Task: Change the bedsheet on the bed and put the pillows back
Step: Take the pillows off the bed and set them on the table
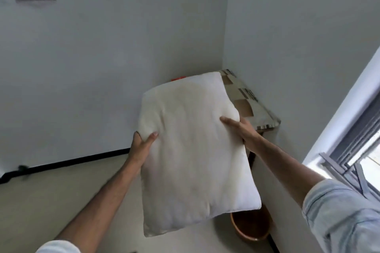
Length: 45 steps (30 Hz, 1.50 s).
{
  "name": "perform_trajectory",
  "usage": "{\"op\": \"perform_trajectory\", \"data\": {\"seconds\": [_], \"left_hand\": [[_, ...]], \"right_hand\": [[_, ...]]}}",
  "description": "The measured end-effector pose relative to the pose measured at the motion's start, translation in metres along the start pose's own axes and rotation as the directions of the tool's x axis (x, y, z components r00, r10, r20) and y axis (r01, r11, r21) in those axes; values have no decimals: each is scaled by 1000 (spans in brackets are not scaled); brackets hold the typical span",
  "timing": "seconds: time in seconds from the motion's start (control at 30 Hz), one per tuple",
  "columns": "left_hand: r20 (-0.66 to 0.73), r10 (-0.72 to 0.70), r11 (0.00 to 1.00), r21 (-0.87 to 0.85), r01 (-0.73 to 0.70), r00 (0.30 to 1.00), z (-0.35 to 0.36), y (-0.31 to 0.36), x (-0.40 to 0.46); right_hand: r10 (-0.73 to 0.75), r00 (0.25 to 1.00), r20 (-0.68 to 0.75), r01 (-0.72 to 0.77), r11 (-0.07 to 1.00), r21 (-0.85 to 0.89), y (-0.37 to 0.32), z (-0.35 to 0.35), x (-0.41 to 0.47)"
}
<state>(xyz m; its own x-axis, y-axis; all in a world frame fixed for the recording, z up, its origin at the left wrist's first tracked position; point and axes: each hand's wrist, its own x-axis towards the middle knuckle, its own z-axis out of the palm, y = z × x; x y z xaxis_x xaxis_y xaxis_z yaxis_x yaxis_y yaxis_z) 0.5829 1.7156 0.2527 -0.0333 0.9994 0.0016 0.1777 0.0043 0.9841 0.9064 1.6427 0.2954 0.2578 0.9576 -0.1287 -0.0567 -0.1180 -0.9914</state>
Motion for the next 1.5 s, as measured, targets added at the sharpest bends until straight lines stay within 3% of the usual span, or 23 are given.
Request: {"op": "perform_trajectory", "data": {"seconds": [0.13, 0.3, 0.57, 0.63, 0.73, 0.8, 0.9, 0.97, 1.13, 1.27, 1.37, 1.5], "left_hand": [[34, 6, 999, -48, -4, 999, 58, 24, 76], [129, -4, 992, -121, 20, 992, 121, 33, 175], [337, 145, 982, -162, -94, 930, 218, 48, 338], [364, 182, 977, -174, -125, 914, 244, 54, 373], [469, 146, 986, -137, -91, 871, 282, 47, 409], [540, 62, 998, -16, -64, 839, 304, 35, 414], [606, -46, 978, 189, -88, 794, 326, 15, 414], [605, -47, 977, 195, -90, 795, 331, -1, 413], [575, 61, 950, 216, -224, 816, 327, -20, 414], [541, 107, 919, 266, -291, 834, 319, -26, 401], [471, 131, 836, 420, -353, 872, 301, -30, 390], [321, 172, 585, 727, -359, 931, 256, -34, 371]], "right_hand": [[-15, 994, -109, 4, 996, -93, -37, -31, 98], [-102, 985, -135, 82, 985, -150, -68, -63, 207], [-146, 956, -256, 76, 961, -264, -115, -109, 367], [-170, 929, -328, 16, 905, -425, -127, -122, 402], [-303, 856, -418, -126, 663, -738, -128, -135, 443], [-343, 891, -299, -92, 506, -857, -109, -130, 456], [-113, 993, -20, 5, 218, -976, -54, -119, 473], [-31, 998, 47, 50, 91, -995, -15, -115, 477], [-148, 989, 29, 49, 134, -990, 11, -118, 485], [-153, 984, 91, 112, 134, -985, 3, -118, 484], [-163, 950, 268, 291, 136, -947, -18, -85, 492], [-114, 801, 587, 597, 93, -797, -29, 2, 493]]}}
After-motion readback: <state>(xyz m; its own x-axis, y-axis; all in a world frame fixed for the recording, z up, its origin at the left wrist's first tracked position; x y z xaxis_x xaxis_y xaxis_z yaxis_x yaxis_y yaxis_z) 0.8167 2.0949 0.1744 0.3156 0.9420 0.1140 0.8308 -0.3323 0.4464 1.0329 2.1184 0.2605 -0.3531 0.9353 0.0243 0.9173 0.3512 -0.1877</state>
